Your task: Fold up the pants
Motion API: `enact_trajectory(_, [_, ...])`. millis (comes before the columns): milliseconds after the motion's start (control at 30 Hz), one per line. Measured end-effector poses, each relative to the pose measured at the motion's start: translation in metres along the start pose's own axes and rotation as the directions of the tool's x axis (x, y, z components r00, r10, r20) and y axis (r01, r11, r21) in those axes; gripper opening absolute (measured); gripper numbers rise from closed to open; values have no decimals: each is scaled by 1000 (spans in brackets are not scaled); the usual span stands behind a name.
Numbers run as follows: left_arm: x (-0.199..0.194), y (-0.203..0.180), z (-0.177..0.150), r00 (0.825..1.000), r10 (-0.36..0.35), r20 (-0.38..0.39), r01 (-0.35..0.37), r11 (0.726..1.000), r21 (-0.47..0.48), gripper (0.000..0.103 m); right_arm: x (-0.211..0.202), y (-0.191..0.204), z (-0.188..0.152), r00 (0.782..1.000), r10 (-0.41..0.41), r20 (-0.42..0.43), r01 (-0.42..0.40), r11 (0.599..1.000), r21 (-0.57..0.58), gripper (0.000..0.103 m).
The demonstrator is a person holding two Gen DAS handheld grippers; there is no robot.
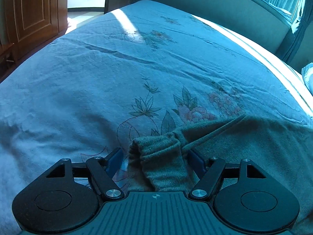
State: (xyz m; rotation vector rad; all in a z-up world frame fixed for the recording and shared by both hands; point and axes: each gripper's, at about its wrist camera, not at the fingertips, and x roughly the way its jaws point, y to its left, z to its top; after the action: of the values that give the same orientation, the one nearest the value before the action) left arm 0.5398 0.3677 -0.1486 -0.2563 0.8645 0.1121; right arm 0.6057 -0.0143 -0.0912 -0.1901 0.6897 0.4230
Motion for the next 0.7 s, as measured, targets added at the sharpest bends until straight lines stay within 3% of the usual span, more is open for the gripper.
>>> enact_trajectory(33, [5, -3, 1, 1000, -2, -5, 2, 1000, 17, 75, 9, -4, 1, 1000, -1, -7, 1, 1000, -3, 44])
enact_trajectory(167, [4, -17, 1, 1000, -11, -3, 12, 991, 130, 57, 34, -10, 1, 999, 9, -40, -13, 996, -91, 45])
enact_trajectory(300, [5, -9, 3, 999, -48, -11, 49, 990, 133, 57, 54, -20, 4, 993, 43, -111, -64, 980, -187, 49])
enact_trajectory(400, [7, -1, 4, 996, -93, -15, 94, 989, 112, 64, 68, -25, 4, 983, 79, -164, -115, 967, -225, 54])
enact_trajectory(467, [11, -3, 2, 996, -89, -17, 91, 988, 127, 65, 74, -24, 5, 974, 113, -197, -155, 965, -213, 42])
enact_trajectory(500, [12, -4, 1, 996, -86, -13, 87, 987, 135, 64, 74, -22, 5, 971, 131, -203, -175, 960, -219, 25])
enact_trajectory(533, [11, -6, 1, 997, -80, -4, 79, 985, 150, 56, 73, -18, 5, 971, 132, -201, -178, 956, -234, 8])
enact_trajectory(633, [5, -5, 2, 992, -124, 33, 117, 981, 153, 27, 64, -13, 6, 978, 120, -173, -158, 961, -228, 0])
enact_trajectory(700, [-3, -10, 0, 989, -129, 66, 113, 973, 202, 24, 49, -14, 6, 983, 124, -134, -151, 966, -211, 0])
